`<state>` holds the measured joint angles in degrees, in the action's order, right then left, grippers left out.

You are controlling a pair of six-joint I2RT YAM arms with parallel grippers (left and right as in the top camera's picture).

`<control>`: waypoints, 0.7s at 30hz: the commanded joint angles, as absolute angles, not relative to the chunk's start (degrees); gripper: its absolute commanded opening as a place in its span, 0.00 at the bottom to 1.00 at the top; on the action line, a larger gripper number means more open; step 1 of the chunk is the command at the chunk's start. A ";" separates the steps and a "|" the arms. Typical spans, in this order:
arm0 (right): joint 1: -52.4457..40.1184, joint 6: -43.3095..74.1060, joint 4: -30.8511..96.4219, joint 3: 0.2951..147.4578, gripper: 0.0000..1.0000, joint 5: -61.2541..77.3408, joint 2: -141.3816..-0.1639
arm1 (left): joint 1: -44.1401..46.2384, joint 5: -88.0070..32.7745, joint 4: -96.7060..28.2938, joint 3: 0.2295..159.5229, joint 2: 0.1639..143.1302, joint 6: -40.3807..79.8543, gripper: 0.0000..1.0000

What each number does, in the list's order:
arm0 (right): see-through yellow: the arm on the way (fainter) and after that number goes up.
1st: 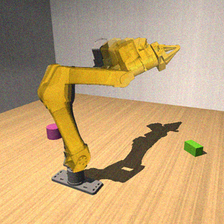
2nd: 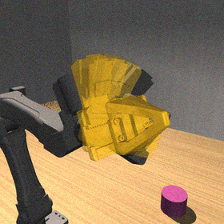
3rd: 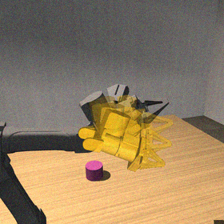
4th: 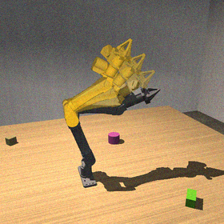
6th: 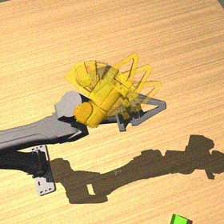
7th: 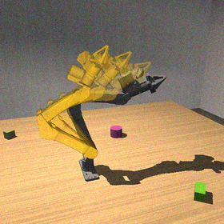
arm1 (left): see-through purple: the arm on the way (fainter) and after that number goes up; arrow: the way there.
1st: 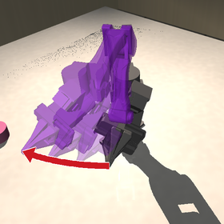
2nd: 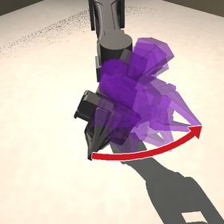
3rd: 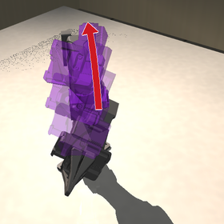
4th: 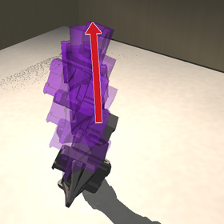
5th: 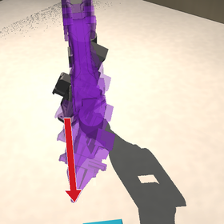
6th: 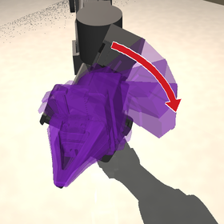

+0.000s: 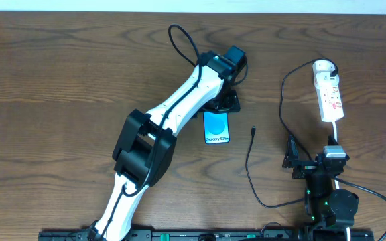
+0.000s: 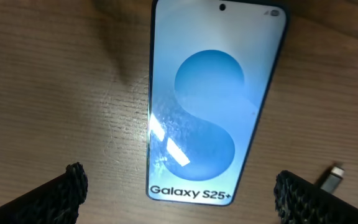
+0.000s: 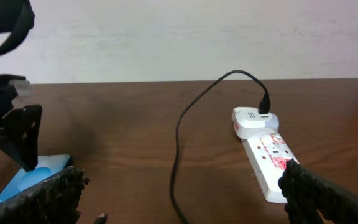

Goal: Plug charger to phone and switch on socket
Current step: 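Lower the left gripper onto the phone's top edge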

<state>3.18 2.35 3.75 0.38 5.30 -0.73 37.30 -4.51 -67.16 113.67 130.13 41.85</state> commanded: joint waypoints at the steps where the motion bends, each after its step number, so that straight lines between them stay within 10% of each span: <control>1: 2.90 2.70 4.01 0.32 0.99 5.04 -0.54 | 37.50 -3.77 -67.37 113.45 130.89 42.28 0.98; 21: 2.90 2.70 4.01 0.32 0.99 5.04 -0.54 | 38.33 -3.11 -67.35 113.45 133.32 41.65 0.98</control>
<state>3.18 2.35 3.75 0.38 5.30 -0.73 38.28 -4.47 -67.16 113.67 132.70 41.80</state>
